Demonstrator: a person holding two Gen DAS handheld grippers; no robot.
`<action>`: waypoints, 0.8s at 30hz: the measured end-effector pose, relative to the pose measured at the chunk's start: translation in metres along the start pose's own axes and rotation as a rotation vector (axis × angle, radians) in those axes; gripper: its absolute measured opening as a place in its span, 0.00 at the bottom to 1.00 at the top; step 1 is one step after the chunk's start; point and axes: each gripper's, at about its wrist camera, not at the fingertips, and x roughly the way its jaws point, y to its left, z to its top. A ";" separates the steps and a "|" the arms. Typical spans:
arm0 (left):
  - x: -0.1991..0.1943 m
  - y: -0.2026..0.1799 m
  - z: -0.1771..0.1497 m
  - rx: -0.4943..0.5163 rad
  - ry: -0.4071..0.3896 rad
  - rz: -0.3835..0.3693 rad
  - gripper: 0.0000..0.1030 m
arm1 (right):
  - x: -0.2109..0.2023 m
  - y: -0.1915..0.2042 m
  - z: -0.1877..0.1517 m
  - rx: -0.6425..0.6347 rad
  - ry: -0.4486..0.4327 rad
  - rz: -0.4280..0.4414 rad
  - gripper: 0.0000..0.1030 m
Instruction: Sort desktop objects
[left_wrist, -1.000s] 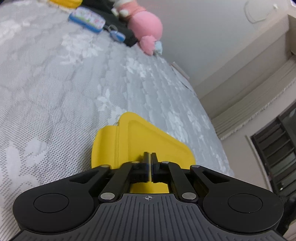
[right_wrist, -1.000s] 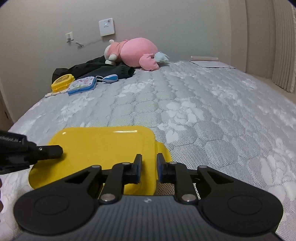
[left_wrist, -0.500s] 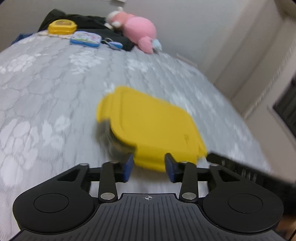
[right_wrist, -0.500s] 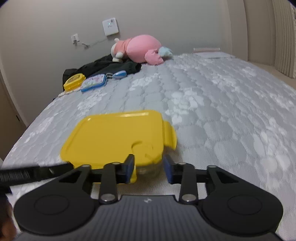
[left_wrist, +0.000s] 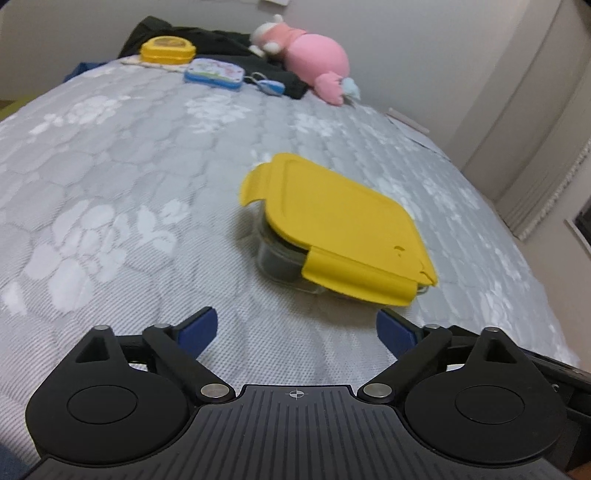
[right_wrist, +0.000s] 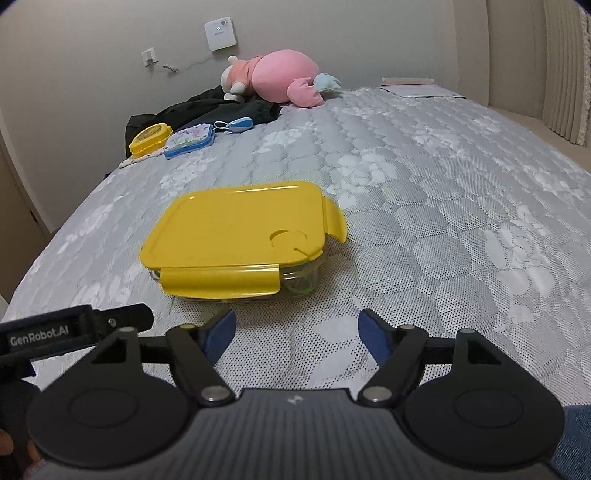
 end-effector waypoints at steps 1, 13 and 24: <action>0.000 -0.001 0.000 0.005 -0.001 0.011 0.98 | -0.001 0.001 -0.001 -0.004 0.000 0.001 0.80; 0.000 -0.022 -0.005 0.131 -0.003 0.117 1.00 | -0.006 0.004 -0.007 -0.015 -0.034 -0.033 0.94; -0.005 -0.040 -0.009 0.239 -0.032 0.181 1.00 | -0.009 -0.001 -0.008 -0.021 -0.088 -0.100 1.00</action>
